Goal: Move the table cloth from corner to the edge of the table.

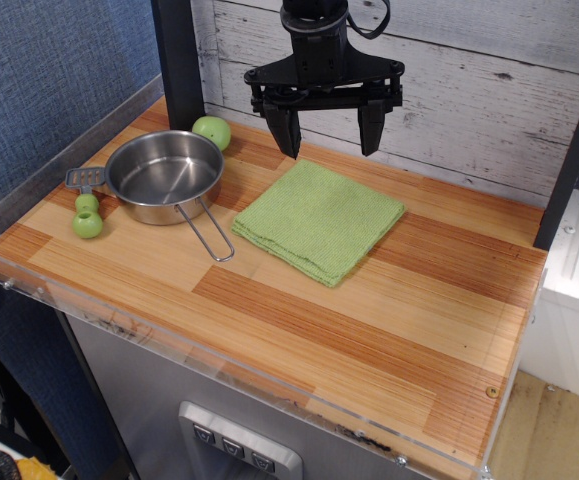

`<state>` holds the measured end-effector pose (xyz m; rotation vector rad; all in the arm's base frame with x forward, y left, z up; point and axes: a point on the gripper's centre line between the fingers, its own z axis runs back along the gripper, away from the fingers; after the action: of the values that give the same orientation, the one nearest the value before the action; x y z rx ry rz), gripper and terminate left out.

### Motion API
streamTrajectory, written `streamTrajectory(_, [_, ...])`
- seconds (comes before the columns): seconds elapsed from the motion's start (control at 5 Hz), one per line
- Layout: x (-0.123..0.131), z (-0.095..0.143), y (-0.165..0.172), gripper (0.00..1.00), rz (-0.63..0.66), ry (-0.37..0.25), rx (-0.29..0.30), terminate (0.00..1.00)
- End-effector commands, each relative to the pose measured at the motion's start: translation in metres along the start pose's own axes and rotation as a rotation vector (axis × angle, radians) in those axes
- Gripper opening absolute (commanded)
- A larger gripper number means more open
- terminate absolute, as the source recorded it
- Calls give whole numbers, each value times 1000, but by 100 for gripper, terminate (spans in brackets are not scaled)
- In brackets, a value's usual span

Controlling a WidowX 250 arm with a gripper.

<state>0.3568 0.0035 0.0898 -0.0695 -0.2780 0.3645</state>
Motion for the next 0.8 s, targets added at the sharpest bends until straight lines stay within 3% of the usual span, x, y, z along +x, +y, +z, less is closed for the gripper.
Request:
streamTrajectory(0.0, [0,0,0,100,0,0,0,0])
streamTrajectory(0.6, [1,-45,-9,100,-4,71,28,0])
